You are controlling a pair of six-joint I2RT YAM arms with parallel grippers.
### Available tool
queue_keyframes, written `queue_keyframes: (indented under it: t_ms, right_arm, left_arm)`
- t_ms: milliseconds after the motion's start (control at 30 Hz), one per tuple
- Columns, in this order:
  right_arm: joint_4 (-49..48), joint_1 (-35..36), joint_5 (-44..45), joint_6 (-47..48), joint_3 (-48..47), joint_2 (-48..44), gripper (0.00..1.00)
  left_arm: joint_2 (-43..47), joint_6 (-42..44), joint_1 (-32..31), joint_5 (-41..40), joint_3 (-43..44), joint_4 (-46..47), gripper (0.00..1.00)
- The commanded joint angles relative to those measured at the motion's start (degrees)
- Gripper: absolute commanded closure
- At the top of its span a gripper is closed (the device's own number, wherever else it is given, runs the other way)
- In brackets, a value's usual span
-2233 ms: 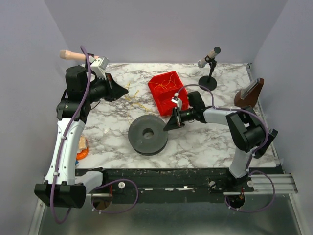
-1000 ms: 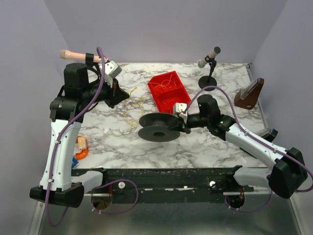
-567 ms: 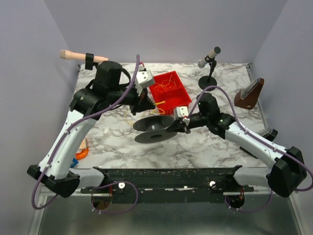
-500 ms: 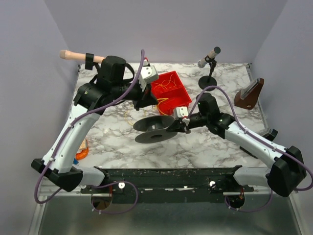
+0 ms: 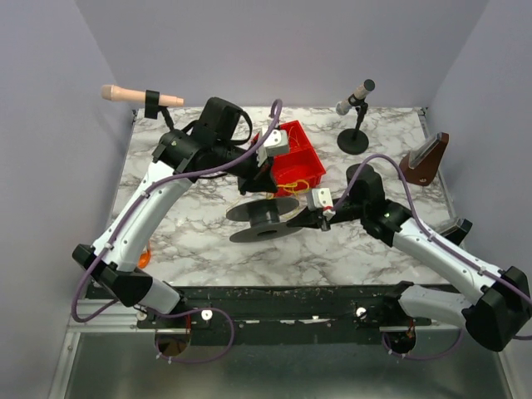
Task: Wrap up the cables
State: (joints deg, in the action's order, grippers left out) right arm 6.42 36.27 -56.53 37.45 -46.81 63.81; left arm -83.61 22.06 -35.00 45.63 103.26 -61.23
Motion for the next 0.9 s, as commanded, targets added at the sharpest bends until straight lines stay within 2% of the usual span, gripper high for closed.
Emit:
queue_keyframes:
  t_ms: [0,133,233,367,467,567,767,867]
  right_arm:
    - [-7.8,0.2,-2.9,-0.7,1.3,0.4,0.99]
    - [-12.6,0.2,-3.1,-2.8,3.2,0.8,0.99]
    - [-13.3,0.2,-1.7,-2.8,4.2,0.9,1.0]
    - [-15.7,0.2,0.4,-3.9,5.1,1.5,0.99]
    - [-17.1,0.1,-0.3,-4.7,5.2,2.0,0.99]
    - [-18.5,0.2,-1.0,-5.7,5.7,1.7,0.99]
    - [-18.5,0.2,-0.8,-5.7,6.0,1.4,0.99]
    - [-19.2,0.2,-1.0,-6.3,6.3,1.6,0.99]
  left_arm:
    - [0.6,12.8,-0.1,1.7,-1.0,-13.5,1.0]
    - [-0.8,15.1,-0.1,-2.2,-7.0,-13.7,1.0]
    - [-2.1,21.4,-0.1,1.7,-6.8,-21.0,1.0]
    - [-1.0,22.7,-0.8,3.3,-4.8,-25.4,1.0]
    - [2.4,18.6,-0.8,-2.0,-8.5,-18.8,1.0]
    - [4.1,19.3,-0.7,-7.5,-14.9,-16.5,1.0]
    - [1.9,21.0,0.5,-9.1,-17.8,-17.7,1.0]
    - [3.0,18.3,0.7,-13.1,-20.3,-12.0,1.0]
